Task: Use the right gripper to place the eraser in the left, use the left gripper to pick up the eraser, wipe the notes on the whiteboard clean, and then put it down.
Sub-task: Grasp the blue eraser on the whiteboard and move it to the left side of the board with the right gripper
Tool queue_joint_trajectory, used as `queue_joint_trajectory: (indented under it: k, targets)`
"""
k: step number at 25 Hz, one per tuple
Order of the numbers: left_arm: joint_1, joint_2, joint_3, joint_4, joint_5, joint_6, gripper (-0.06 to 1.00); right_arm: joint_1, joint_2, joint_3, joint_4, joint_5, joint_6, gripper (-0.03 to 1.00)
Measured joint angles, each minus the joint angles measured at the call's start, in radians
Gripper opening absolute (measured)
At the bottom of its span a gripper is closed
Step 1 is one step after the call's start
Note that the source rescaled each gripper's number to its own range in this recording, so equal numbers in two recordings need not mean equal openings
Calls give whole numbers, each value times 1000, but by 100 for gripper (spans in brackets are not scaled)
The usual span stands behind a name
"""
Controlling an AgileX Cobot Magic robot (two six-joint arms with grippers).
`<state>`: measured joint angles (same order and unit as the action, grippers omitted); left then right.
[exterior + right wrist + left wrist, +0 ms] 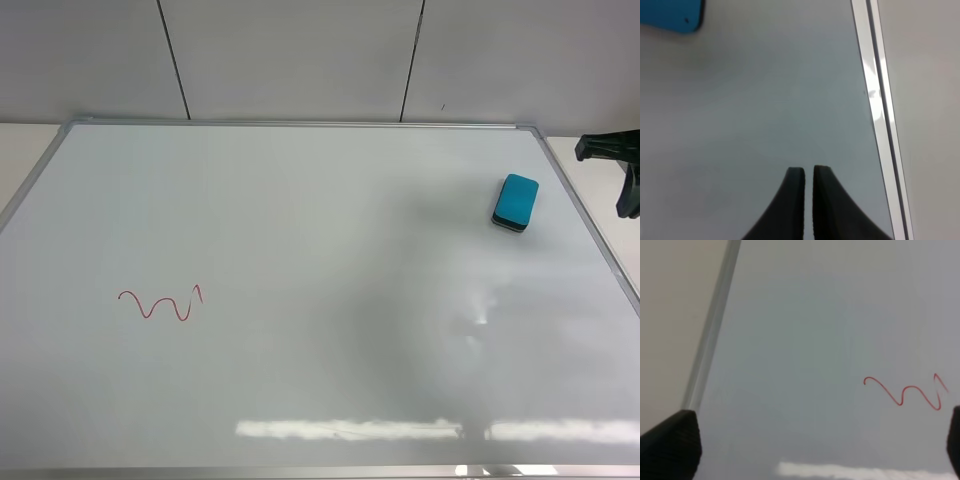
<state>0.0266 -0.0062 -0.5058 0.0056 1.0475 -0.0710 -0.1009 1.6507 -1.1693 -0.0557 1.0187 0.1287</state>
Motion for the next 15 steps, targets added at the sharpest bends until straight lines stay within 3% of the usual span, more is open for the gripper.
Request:
queue_joint_trajectory:
  k: [15]
  targets:
    - [0,0,0,0,0,0,100,10,226,-21,-1,-334,124,0]
